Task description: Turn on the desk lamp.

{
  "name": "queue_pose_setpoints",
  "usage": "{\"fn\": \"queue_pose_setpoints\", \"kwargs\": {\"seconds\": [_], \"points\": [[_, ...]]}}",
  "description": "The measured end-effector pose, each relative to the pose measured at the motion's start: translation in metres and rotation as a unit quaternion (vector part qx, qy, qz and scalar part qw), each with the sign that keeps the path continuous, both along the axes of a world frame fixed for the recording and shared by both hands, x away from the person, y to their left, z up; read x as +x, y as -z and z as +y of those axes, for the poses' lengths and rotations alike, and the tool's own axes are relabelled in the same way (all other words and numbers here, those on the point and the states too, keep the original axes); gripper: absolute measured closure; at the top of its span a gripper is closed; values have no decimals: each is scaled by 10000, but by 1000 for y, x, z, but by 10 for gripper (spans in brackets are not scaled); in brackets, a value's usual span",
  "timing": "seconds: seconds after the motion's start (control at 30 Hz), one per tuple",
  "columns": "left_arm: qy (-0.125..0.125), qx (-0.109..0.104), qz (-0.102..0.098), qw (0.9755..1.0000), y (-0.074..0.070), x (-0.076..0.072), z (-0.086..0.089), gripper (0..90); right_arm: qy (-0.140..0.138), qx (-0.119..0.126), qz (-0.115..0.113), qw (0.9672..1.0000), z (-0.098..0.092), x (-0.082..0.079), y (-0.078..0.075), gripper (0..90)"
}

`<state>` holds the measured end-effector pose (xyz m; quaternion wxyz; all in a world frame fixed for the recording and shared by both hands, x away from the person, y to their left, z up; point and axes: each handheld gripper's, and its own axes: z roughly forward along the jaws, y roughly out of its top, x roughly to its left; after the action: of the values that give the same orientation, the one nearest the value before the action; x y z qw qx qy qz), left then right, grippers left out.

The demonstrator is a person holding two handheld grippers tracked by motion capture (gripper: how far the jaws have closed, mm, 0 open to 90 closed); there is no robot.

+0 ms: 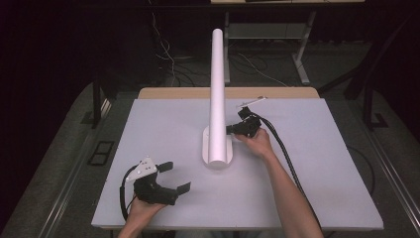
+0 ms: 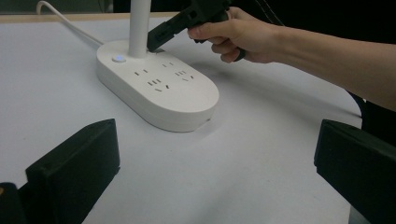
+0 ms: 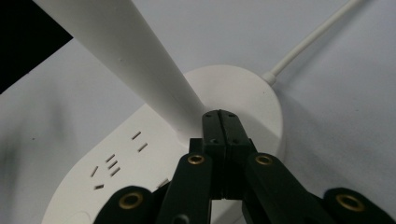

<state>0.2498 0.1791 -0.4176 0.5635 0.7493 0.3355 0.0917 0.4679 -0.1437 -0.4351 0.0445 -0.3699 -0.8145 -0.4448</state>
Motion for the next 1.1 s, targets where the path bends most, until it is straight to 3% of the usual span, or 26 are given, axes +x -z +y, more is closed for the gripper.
{"fn": "queue_pose_setpoints", "kwargs": {"seconds": [0.47,1.1], "points": [[-2,16,39,10000,1,2,0,0,-38,-236,-124,9996,-3,-3,-7,900],[24,30,49,10000,2,2,-3,0,-106,-377,-469,9981,-15,-22,-39,898]]}}
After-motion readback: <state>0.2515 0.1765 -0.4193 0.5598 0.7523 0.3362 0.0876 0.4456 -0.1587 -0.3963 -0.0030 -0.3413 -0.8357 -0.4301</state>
